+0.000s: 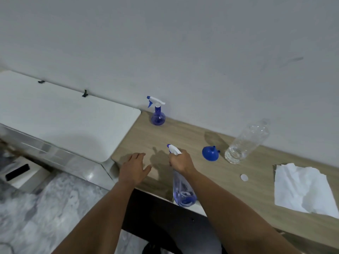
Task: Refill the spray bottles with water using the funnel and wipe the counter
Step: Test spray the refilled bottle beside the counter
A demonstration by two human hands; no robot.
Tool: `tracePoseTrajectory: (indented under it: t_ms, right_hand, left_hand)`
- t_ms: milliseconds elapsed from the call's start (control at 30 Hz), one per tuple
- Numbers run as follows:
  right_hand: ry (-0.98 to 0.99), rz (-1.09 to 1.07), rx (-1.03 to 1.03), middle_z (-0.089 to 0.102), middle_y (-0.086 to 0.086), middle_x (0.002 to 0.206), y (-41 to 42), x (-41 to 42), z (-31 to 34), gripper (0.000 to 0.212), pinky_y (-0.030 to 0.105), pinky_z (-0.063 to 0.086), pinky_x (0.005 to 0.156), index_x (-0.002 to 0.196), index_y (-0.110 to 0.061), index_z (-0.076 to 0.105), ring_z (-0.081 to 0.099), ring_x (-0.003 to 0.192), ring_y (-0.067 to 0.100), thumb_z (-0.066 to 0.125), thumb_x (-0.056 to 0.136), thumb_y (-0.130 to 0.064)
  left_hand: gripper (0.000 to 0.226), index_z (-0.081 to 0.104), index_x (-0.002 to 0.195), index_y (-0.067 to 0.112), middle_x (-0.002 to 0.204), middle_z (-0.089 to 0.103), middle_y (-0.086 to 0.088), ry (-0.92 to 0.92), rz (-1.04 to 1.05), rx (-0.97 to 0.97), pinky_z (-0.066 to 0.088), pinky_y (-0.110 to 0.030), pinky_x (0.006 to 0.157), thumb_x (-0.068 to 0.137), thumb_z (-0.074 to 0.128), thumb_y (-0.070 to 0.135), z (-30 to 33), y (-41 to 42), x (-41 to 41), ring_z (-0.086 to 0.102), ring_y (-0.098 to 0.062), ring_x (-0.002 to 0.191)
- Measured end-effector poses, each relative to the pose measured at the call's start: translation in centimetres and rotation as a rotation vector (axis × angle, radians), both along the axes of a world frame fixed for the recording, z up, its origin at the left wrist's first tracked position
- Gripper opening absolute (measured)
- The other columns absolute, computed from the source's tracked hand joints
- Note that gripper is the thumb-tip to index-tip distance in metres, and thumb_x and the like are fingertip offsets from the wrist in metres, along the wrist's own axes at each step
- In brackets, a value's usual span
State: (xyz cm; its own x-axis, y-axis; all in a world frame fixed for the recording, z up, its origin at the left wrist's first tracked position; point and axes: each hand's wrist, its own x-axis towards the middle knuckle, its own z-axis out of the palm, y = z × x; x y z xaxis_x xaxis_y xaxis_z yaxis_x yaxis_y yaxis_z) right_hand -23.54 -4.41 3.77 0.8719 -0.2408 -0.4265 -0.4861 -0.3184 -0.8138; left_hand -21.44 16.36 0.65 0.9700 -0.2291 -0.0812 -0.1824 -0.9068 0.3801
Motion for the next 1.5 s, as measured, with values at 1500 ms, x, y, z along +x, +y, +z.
tracePoseTrajectory:
  t_ms: [1500]
  right_hand:
    - [-0.001,-0.033,-0.091,0.052,-0.008,0.059,2.5,-2.3,-2.2,0.028,0.027,0.034,0.053,0.061,-0.031,0.052,0.043,0.054,0.016,0.053,0.087,-0.019]
  left_hand:
    - [0.065,0.048,0.142,0.022,0.145,0.05,0.002,-0.03,0.022,0.014,0.046,-0.043,0.099,0.091,0.055,0.06,1.0,2.1,1.9,0.045,-0.023,0.133]
